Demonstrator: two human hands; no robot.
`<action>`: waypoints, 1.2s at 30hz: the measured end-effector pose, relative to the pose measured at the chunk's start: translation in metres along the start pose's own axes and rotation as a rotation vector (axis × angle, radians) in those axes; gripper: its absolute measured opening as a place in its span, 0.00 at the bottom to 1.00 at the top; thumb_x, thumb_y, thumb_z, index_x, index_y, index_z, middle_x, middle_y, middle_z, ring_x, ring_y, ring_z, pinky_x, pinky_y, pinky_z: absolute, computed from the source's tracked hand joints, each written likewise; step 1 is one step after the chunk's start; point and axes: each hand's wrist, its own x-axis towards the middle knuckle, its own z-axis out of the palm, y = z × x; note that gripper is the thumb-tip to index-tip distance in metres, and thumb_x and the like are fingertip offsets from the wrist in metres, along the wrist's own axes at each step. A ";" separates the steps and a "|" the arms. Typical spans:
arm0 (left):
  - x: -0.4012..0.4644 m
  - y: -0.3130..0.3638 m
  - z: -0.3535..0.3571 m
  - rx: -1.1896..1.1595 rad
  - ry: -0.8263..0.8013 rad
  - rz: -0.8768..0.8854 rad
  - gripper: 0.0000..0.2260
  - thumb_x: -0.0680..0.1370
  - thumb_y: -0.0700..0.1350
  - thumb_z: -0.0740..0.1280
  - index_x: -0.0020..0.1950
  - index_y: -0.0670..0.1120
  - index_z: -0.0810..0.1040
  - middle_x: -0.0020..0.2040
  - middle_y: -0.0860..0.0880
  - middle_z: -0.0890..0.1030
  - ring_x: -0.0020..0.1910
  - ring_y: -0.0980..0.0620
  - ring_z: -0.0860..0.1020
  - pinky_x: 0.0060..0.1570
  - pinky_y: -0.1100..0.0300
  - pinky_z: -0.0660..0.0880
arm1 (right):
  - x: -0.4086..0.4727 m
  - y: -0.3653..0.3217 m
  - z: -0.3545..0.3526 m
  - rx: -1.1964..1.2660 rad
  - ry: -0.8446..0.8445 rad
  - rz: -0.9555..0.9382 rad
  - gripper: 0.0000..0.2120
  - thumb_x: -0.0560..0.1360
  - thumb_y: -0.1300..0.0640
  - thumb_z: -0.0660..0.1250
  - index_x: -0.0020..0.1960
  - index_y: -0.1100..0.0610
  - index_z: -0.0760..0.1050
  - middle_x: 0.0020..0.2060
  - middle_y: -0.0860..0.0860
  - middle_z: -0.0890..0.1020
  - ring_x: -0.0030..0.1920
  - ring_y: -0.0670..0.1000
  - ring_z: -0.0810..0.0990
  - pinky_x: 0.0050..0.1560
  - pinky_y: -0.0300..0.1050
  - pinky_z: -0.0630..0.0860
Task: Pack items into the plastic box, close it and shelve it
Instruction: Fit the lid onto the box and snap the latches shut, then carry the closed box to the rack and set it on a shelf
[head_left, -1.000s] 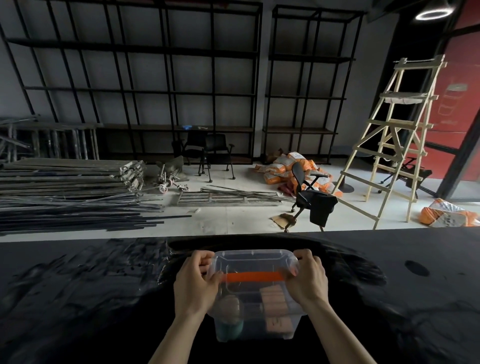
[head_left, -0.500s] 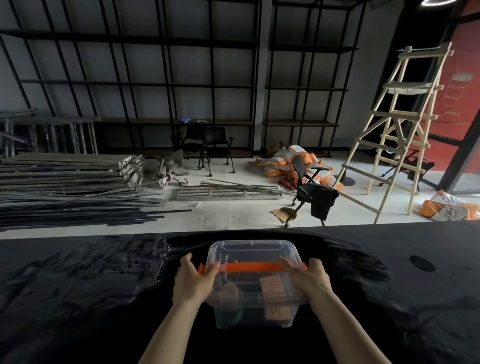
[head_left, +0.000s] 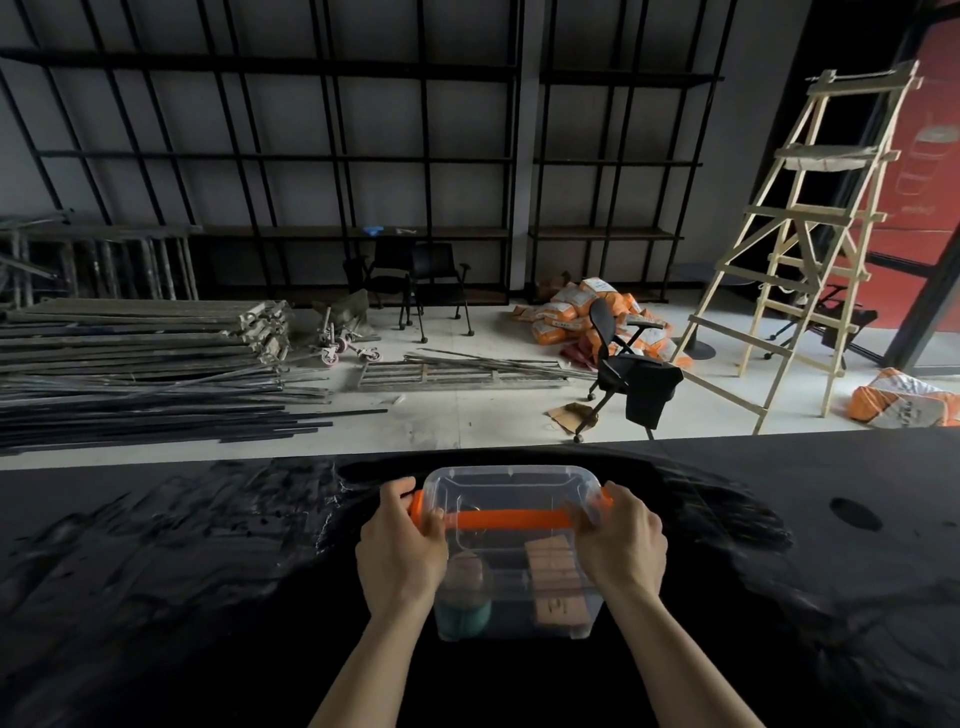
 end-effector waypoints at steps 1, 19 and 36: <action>0.000 0.000 0.000 0.006 0.003 0.016 0.18 0.76 0.49 0.71 0.65 0.50 0.74 0.56 0.52 0.84 0.57 0.49 0.81 0.53 0.56 0.74 | 0.000 0.000 0.000 -0.019 0.004 -0.020 0.14 0.74 0.45 0.73 0.49 0.55 0.78 0.48 0.54 0.84 0.50 0.61 0.83 0.41 0.46 0.70; -0.009 -0.008 0.017 -0.353 -0.213 -0.088 0.30 0.76 0.57 0.69 0.75 0.48 0.66 0.72 0.46 0.70 0.69 0.47 0.71 0.64 0.52 0.69 | 0.009 0.010 0.000 0.297 -0.198 0.112 0.31 0.74 0.44 0.73 0.73 0.51 0.68 0.52 0.52 0.82 0.46 0.52 0.83 0.39 0.42 0.76; -0.041 0.049 0.067 -0.598 -0.546 -0.126 0.31 0.76 0.47 0.71 0.77 0.53 0.64 0.74 0.49 0.68 0.70 0.48 0.71 0.68 0.46 0.70 | -0.002 0.091 -0.068 0.723 -0.107 0.315 0.38 0.72 0.49 0.75 0.78 0.44 0.65 0.70 0.48 0.77 0.66 0.52 0.78 0.66 0.56 0.76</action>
